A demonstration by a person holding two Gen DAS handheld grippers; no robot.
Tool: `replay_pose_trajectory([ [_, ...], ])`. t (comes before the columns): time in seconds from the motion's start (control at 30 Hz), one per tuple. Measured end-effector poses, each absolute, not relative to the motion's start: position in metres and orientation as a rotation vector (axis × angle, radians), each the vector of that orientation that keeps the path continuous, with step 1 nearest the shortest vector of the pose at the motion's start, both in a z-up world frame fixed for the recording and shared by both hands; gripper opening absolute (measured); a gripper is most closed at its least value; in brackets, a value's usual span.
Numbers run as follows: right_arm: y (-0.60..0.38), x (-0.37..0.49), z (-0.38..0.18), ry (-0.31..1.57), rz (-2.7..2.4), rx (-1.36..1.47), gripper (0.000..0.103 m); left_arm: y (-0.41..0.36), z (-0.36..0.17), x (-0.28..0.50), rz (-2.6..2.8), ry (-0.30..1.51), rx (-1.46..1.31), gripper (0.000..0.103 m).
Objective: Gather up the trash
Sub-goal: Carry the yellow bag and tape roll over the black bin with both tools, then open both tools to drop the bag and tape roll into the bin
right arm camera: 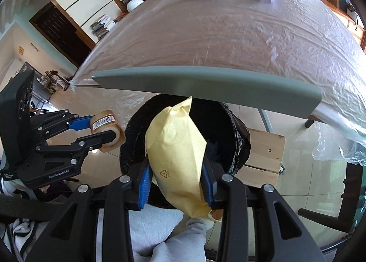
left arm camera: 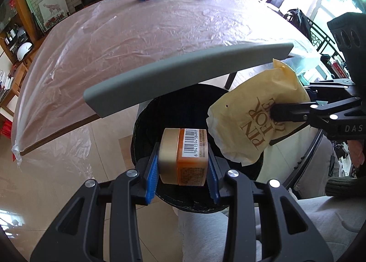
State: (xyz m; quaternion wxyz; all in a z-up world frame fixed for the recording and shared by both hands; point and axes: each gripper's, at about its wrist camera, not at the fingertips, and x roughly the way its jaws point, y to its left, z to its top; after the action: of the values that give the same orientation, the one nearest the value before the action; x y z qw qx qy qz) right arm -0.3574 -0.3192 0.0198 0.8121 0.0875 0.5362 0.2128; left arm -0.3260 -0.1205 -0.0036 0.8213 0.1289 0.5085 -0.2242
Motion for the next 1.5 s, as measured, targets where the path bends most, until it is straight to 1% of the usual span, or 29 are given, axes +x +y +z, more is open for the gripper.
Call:
replay_pose_trajectory([
  [0.3, -0.299, -0.355, 0.009, 1.158, 0.43, 0.116, 0.036, -0.122, -0.017, -0.318, -0.464, 1.097, 0.296, 0.038],
  [0.9, -0.294, -0.339, -0.011, 1.201, 0.403, 0.13, 0.037, -0.131, -0.029, -0.305, -0.488, 1.117, 0.317, 0.038],
  [0.97, -0.295, -0.339, -0.011, 1.201, 0.415, 0.146, 0.041, -0.13, -0.026, -0.305, -0.519, 1.103, 0.282, 0.038],
  [1.0, -0.297, -0.34, -0.008, 1.191, 0.415, 0.157, 0.045, -0.129, -0.023, -0.305, -0.511, 1.088, 0.279, 0.047],
  [1.03, -0.3, -0.341, -0.007, 1.183, 0.412, 0.165, 0.055, -0.128, -0.02, -0.304, -0.495, 1.072, 0.279, 0.07],
  [1.07, -0.303, -0.342, -0.005, 1.177, 0.409, 0.18, 0.059, -0.127, -0.018, -0.304, -0.486, 1.059, 0.279, 0.078],
  [1.1, -0.306, -0.344, -0.002, 1.176, 0.407, 0.196, 0.065, -0.125, -0.015, -0.303, -0.486, 1.047, 0.273, 0.08],
  [1.13, -0.308, -0.345, -0.001, 1.174, 0.406, 0.205, 0.066, -0.125, -0.012, -0.303, -0.491, 1.047, 0.266, 0.08],
  [1.23, -0.316, -0.351, 0.007, 1.161, 0.406, 0.211, 0.067, -0.122, -0.006, -0.303, -0.486, 1.037, 0.269, 0.08],
  [1.33, -0.326, -0.359, 0.027, 1.118, 0.405, 0.208, 0.067, -0.117, 0.011, -0.307, -0.5, 1.023, 0.243, 0.08],
  [1.4, -0.34, -0.367, 0.057, 1.04, 0.406, 0.234, 0.068, -0.115, 0.033, -0.311, -0.531, 0.983, 0.211, 0.08],
  [1.47, -0.353, -0.371, 0.094, 0.919, 0.39, 0.256, 0.078, -0.111, 0.064, -0.313, -0.559, 0.908, 0.176, 0.08],
  [1.5, -0.361, -0.374, 0.117, 0.827, 0.367, 0.262, 0.089, -0.109, 0.077, -0.313, -0.555, 0.867, 0.166, 0.084],
])
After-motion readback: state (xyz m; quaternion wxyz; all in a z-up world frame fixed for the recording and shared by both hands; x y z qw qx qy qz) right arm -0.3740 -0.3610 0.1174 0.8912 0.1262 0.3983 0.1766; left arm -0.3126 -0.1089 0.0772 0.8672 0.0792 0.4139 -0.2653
